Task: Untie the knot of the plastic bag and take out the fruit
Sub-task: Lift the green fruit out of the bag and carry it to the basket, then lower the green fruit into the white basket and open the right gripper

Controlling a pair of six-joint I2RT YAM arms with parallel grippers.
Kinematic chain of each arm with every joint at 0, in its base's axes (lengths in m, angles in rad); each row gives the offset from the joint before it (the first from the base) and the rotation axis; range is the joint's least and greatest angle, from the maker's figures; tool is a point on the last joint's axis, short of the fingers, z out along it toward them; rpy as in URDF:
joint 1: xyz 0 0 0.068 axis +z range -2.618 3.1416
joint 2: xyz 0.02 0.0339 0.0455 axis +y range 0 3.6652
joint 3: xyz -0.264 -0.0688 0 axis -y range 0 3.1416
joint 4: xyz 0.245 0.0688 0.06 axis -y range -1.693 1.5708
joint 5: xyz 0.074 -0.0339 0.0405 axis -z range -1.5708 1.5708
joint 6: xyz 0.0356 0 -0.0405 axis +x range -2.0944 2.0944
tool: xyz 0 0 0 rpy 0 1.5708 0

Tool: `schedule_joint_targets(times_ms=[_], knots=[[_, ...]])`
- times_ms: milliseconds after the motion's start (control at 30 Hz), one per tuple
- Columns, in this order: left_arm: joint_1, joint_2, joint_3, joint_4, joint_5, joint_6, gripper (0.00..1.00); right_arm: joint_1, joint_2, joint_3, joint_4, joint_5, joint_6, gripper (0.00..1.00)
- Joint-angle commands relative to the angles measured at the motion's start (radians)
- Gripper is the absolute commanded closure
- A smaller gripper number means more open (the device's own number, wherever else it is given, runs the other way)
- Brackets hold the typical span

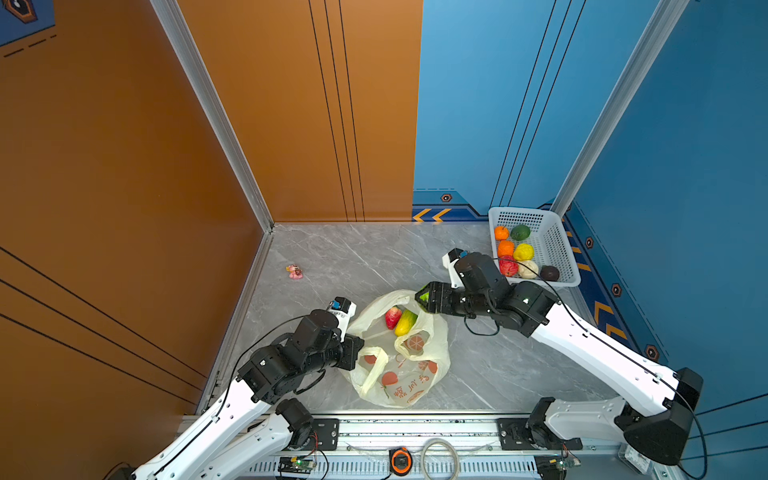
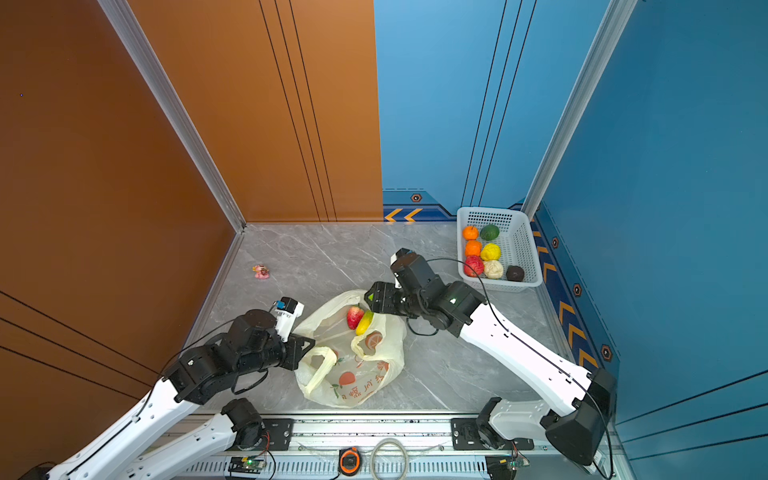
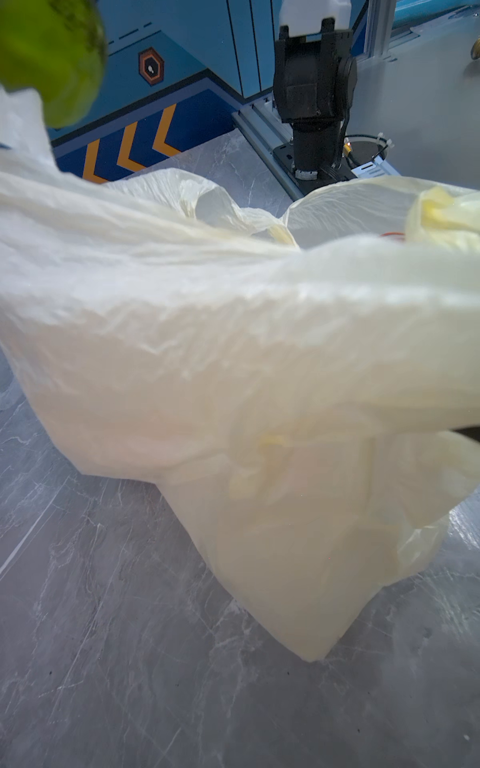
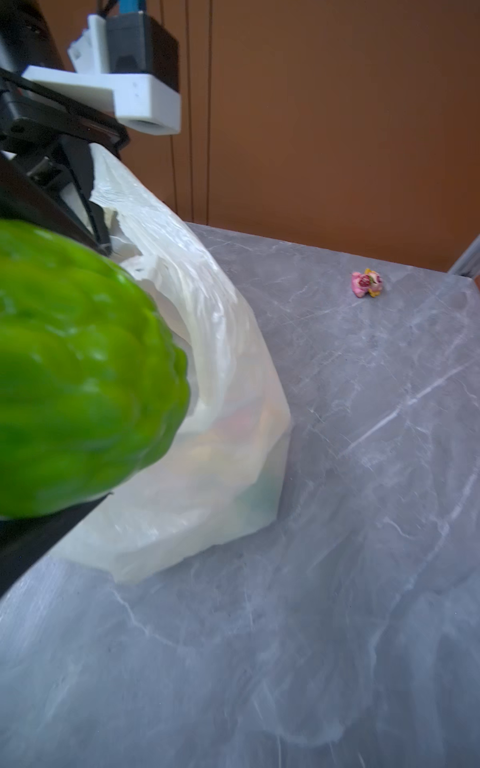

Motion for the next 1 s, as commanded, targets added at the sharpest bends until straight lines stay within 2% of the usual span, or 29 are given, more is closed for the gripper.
schedule_joint_targets(times_ms=[0,200,467,767,967], knots=[[0.013,-0.005,0.013,0.019,-0.014,0.002,1.00,-0.148,-0.020,0.024,-0.105,-0.056,-0.090,0.35],[0.012,-0.001,0.017,0.023,-0.015,0.002,1.00,-0.449,0.025,0.032,-0.095,-0.094,-0.182,0.35],[0.013,-0.001,0.015,0.029,-0.009,0.008,1.00,-0.719,0.212,0.131,-0.019,-0.015,-0.271,0.36],[0.013,-0.031,-0.002,0.028,-0.005,-0.003,1.00,-0.904,0.500,0.325,0.008,0.046,-0.312,0.35],[0.014,-0.040,-0.012,0.029,-0.007,-0.016,1.00,-0.979,0.697,0.464,0.004,0.080,-0.312,0.35]])
